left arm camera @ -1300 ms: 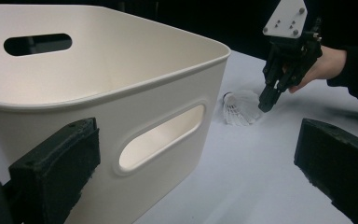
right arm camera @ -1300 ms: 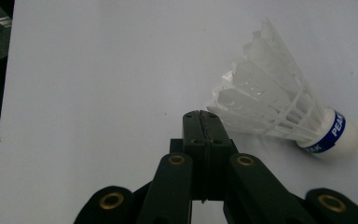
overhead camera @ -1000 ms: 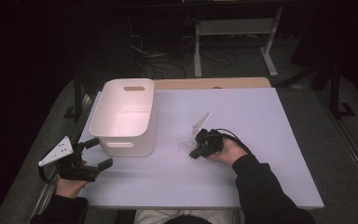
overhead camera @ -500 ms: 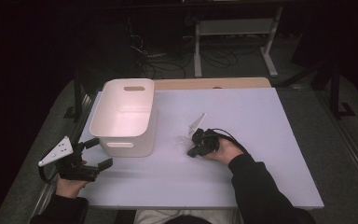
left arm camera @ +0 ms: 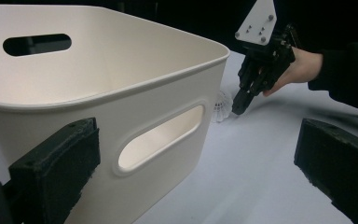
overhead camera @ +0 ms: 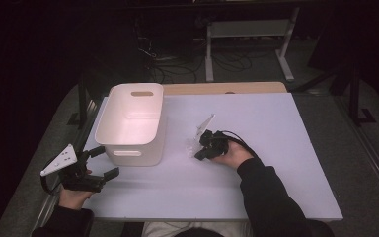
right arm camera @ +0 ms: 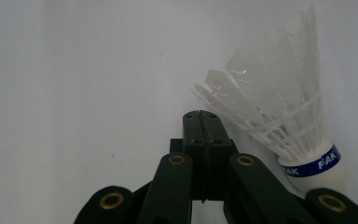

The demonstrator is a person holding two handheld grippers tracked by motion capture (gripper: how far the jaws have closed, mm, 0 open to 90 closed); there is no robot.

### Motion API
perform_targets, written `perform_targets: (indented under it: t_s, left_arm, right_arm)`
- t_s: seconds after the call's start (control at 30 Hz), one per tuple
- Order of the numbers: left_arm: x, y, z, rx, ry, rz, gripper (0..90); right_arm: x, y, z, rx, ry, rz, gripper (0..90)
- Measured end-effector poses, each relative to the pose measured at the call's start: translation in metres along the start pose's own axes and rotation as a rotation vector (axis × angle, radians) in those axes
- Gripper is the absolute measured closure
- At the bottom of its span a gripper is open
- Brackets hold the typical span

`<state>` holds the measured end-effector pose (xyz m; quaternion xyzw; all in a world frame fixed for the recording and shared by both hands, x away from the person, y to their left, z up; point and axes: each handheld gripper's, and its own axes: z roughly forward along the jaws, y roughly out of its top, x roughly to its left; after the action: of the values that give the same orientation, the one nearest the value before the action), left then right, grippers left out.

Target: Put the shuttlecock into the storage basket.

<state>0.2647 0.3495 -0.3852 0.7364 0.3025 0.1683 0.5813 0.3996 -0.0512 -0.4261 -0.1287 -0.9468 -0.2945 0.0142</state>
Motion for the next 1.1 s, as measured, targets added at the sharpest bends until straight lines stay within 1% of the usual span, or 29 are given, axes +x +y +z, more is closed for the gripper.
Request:
perform_targets:
  t_s: [0.03, 0.17, 0.4, 0.6, 0.73, 0.77, 1.1]
  left_arm:
    - [0.000, 0.000, 0.000, 0.000, 0.000, 0.000, 0.0]
    - [0.000, 0.000, 0.000, 0.001, -0.001, 0.001, 0.0]
    - [0.000, 0.000, 0.000, 0.001, -0.002, 0.000, 0.0]
    - [0.000, 0.000, 0.000, 0.001, -0.003, 0.000, 0.0]
    - [0.000, 0.000, 0.000, 0.001, -0.004, 0.000, 0.0]
    - [0.000, 0.000, 0.000, 0.001, -0.003, 0.000, 0.0]
    - [0.000, 0.000, 0.000, 0.006, -0.006, 0.001, 0.0]
  right_arm:
    - [-0.001, 0.000, 0.000, 0.003, 0.001, 0.007, 89.4]
    - [-0.005, 0.003, 0.002, 0.015, -0.006, 0.010, 89.4]
    - [-0.015, 0.009, 0.004, 0.006, -0.018, 0.031, 89.4]
    - [-0.022, 0.009, 0.008, 0.003, -0.028, 0.053, 89.4]
    - [-0.025, 0.009, 0.009, -0.010, -0.032, 0.064, 89.4]
    - [-0.027, 0.008, 0.009, -0.023, -0.039, 0.074, 89.4]
    - [-0.034, 0.010, 0.007, -0.052, -0.055, 0.096, 89.4]
